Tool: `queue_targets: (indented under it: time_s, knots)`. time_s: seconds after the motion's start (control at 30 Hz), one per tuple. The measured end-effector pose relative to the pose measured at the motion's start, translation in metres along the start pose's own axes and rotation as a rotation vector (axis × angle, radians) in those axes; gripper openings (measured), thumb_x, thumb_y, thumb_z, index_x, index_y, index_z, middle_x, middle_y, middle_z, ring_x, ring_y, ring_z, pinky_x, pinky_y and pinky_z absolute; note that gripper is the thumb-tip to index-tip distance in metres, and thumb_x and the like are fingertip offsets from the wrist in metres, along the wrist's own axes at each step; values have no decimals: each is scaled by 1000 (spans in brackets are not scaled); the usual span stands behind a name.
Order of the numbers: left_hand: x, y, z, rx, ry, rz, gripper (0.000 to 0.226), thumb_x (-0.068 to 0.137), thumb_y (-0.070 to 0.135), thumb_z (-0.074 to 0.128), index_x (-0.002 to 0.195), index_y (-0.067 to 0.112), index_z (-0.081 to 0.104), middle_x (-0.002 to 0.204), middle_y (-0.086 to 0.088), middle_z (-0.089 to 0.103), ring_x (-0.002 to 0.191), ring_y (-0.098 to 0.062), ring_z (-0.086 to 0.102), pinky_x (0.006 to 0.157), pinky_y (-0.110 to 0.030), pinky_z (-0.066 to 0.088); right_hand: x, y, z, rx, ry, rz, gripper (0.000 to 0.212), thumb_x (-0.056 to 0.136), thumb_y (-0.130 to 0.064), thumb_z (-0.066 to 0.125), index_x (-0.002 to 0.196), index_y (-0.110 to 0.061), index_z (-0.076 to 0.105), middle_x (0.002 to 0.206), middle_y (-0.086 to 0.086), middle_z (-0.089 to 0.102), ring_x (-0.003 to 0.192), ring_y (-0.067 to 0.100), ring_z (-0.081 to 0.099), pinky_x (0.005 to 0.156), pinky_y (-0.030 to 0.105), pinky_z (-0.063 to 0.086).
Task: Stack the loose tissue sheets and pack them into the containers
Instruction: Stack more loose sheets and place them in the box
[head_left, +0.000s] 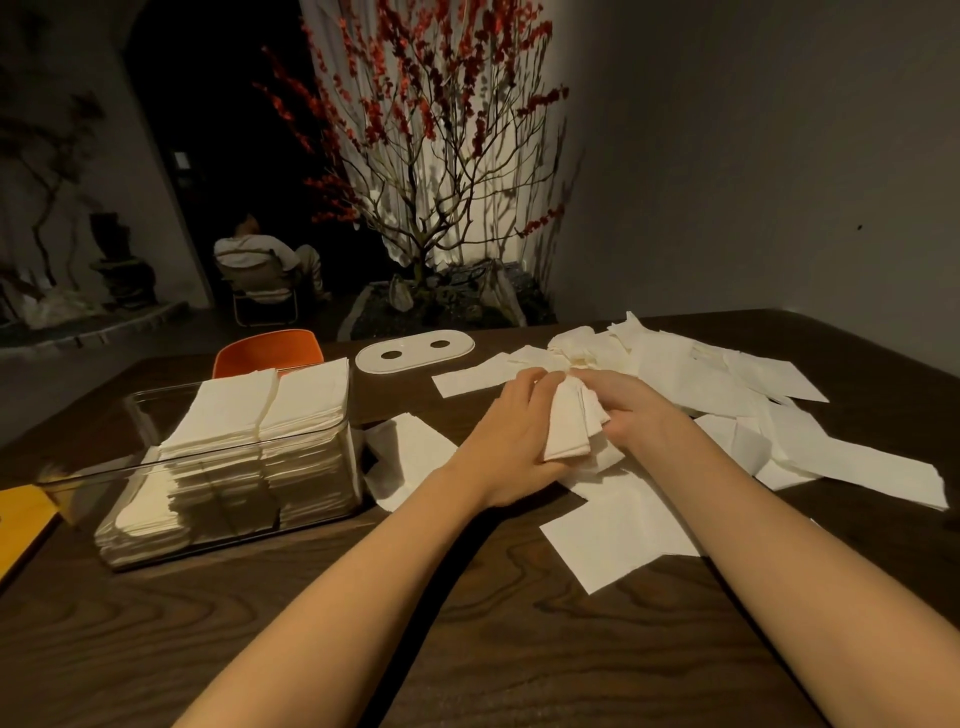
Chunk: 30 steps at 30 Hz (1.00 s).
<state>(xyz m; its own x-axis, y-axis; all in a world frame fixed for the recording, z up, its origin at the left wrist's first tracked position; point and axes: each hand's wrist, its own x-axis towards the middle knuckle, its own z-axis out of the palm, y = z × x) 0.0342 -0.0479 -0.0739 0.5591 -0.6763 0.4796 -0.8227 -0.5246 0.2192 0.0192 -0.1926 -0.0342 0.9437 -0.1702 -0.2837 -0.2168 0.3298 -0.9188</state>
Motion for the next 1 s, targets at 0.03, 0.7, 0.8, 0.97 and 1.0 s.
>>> queue_targets:
  time_s: [0.03, 0.7, 0.8, 0.97, 1.0]
  knots:
    - [0, -1, 1, -25, 4, -18, 85, 81, 40, 70, 146, 13, 21, 145, -7, 26, 130, -23, 33, 110, -40, 35, -1, 0, -1, 52, 5, 24, 40, 101, -15, 43, 139, -1, 43, 105, 13, 61, 75, 19, 54, 74, 29, 46]
    - [14, 8, -14, -1201, 121, -753, 25, 96, 19, 51, 120, 12, 59, 99, -1, 60, 88, -15, 59, 79, -31, 49, 5, -4, -2, -164, 67, 9, 23, 98, -7, 49, 121, -9, 49, 91, 12, 59, 80, 25, 59, 75, 41, 51]
    - [10, 8, -20, -1522, 154, -880, 16, 96, 15, 48, 106, 8, 58, 99, -10, 63, 91, -22, 59, 86, -34, 44, 5, -4, -2, -107, 87, 13, 21, 98, -5, 48, 117, -11, 45, 92, 12, 57, 81, 26, 59, 85, 42, 50]
    - [5, 9, -28, -1785, 198, -955, 12, 93, 10, 51, 104, 11, 53, 104, -15, 64, 101, -28, 61, 102, -41, 42, 1, -2, 2, -123, 120, 17, 19, 98, -8, 48, 116, -14, 42, 92, 11, 55, 81, 25, 58, 76, 40, 52]
    - [4, 9, -28, -1836, 210, -973, 12, 92, 9, 51, 104, 10, 53, 106, -16, 64, 107, -30, 60, 104, -43, 42, 1, -2, 4, -111, 123, 15, 19, 99, -9, 48, 116, -14, 43, 92, 11, 55, 83, 25, 59, 76, 40, 53]
